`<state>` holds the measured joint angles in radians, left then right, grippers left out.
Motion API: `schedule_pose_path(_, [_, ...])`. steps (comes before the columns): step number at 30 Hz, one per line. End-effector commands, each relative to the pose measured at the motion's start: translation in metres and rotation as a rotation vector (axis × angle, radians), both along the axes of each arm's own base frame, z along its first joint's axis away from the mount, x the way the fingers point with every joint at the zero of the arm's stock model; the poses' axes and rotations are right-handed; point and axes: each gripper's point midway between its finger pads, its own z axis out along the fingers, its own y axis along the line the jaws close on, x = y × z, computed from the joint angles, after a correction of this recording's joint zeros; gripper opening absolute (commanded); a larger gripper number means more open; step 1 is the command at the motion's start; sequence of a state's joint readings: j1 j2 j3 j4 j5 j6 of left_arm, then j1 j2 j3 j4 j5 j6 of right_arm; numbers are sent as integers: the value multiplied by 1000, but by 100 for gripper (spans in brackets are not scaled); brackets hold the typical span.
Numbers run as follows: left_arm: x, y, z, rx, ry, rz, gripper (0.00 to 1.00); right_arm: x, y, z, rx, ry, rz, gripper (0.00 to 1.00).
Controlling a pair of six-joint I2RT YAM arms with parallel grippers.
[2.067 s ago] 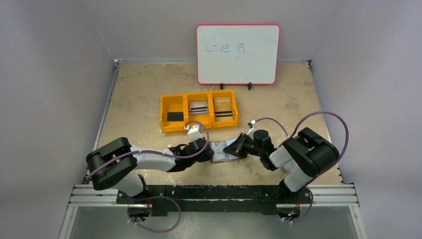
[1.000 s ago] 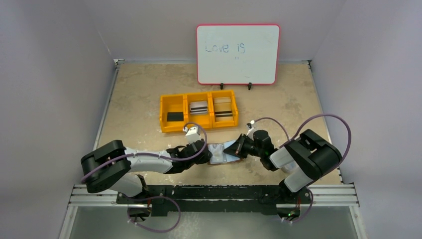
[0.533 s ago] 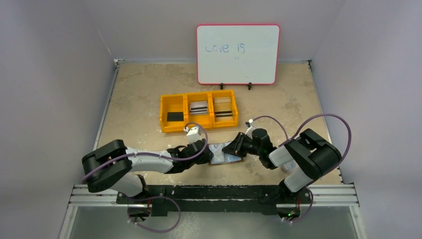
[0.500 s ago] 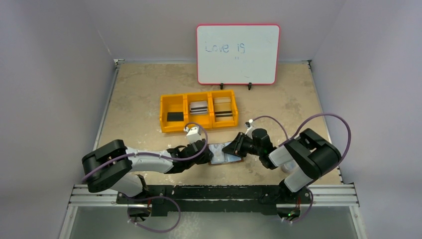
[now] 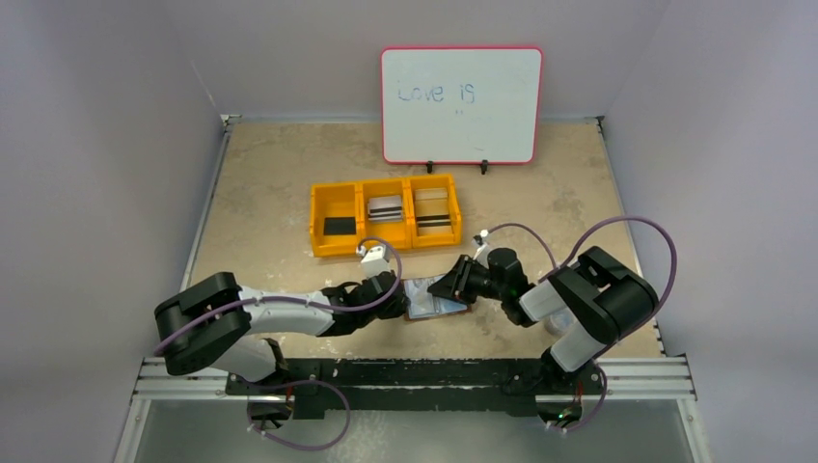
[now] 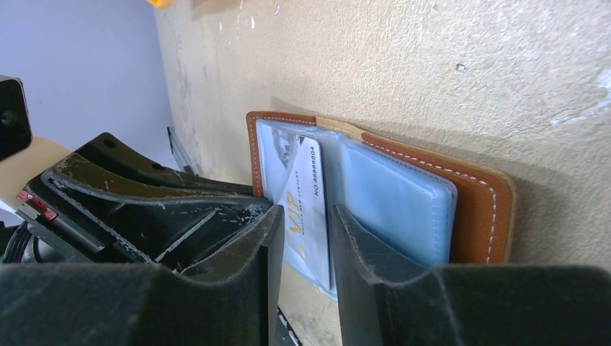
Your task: Take the credit cards out of the card holder
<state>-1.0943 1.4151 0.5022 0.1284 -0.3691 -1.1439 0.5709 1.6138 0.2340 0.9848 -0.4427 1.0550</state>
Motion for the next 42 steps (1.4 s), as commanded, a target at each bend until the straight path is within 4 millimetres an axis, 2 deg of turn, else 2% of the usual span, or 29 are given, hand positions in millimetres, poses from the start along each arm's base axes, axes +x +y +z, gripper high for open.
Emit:
schedule_pose_path(1, [-1, -4, 0, 13, -2, -26, 0, -9, -4, -10, -32, 18, 23, 35])
schedule_pose_path(8, [-3, -6, -8, 23, 18, -34, 0, -17, -12, -17, -42, 43, -9, 33])
schedule_pose_path(12, [-4, -3, -12, 43, 25, -31, 3, -20, -7, -14, -37, 34, 41, 30])
schedule_pose_path(14, [-4, -4, -11, 44, 24, -37, 1, -22, -6, -12, -24, 26, 51, 30])
schedule_pose_path(22, [-8, -4, -27, 105, 52, -48, 0, -20, 8, 16, 178, 19, 38, 17])
schedule_pose_path(25, [-10, 0, -32, 116, 61, -34, 0, -15, 11, 17, 192, 5, 31, 14])
schedule_pose_path(28, [-12, -2, -33, 102, 63, -39, 0, -14, 14, 18, 203, -13, 49, 16])
schedule_pose_path(30, [-13, -4, -35, 107, 66, -44, 0, -13, 14, 19, 202, -20, 46, 20])
schedule_pose_path(33, [-13, -4, -35, 113, 62, -41, 0, -11, 10, 10, 142, -21, 34, 21])
schedule_pose_path(35, [-11, -2, -34, 115, 54, -34, 0, -10, 8, 6, 99, -36, 39, 14])
schedule_pose_path(37, [-11, -1, -32, 113, 51, -29, 0, -11, 13, 16, 111, -75, 89, 6])
schedule_pose_path(38, [-11, -2, -32, 114, 52, -31, 0, -18, 17, 24, 146, -86, 145, 2])
schedule_pose_path(40, [-12, -2, -32, 118, 57, -35, 0, -21, 16, 37, 202, -107, 130, 0])
schedule_pose_path(42, [-11, -1, -33, 121, 55, -29, 0, -23, 15, 40, 213, -116, 133, 0])
